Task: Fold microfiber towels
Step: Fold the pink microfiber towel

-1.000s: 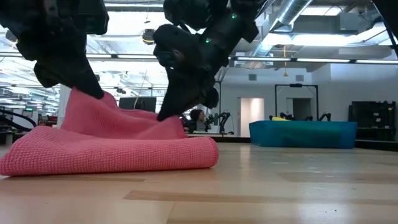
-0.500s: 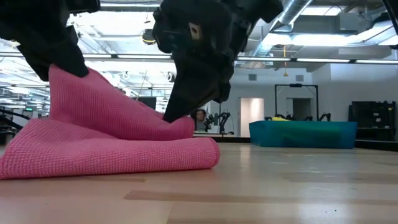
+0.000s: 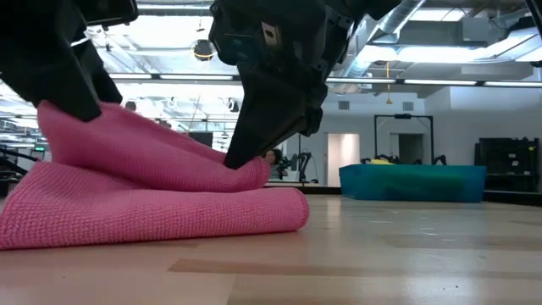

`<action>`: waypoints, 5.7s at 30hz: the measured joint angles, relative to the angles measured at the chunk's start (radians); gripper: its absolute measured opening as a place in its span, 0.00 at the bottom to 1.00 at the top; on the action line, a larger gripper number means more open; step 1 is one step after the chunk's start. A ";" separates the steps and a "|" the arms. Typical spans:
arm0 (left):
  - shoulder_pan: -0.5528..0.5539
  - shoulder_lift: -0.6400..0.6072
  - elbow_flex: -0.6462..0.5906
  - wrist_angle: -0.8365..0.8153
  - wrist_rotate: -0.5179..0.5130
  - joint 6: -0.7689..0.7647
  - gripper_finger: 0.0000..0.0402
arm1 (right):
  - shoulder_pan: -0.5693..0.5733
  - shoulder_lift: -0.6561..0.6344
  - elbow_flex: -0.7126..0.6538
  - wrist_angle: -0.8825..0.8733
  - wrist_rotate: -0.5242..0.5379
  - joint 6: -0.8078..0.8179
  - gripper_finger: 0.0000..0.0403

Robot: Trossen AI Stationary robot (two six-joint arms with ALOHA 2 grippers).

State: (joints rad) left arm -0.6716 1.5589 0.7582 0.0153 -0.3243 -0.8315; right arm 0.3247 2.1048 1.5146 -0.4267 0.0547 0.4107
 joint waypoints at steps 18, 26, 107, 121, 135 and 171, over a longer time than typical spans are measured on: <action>-0.004 0.025 -0.001 0.084 0.048 0.027 0.00 | 0.012 -0.022 -0.002 -0.020 0.000 -0.024 0.23; -0.004 0.108 0.003 0.183 0.101 0.029 0.00 | 0.008 -0.064 0.000 -0.023 0.016 -0.021 0.23; -0.058 -0.160 0.097 -0.176 -0.069 0.077 0.40 | 0.290 -0.001 0.040 0.327 0.130 -0.138 0.32; -0.074 -0.157 0.097 -0.194 -0.085 -0.010 0.56 | 0.281 0.160 0.138 0.430 0.097 -0.217 0.55; -0.075 -0.156 0.097 -0.251 -0.066 -0.053 0.56 | 0.253 0.212 0.178 0.350 0.048 -0.174 0.41; -0.042 0.194 0.169 0.289 0.064 -0.040 0.50 | 0.416 0.192 0.294 -0.104 0.283 0.032 0.06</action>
State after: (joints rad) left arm -0.7136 1.7525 0.9269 0.3044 -0.2604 -0.8713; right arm 0.7412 2.2971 1.8088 -0.5303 0.3381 0.4428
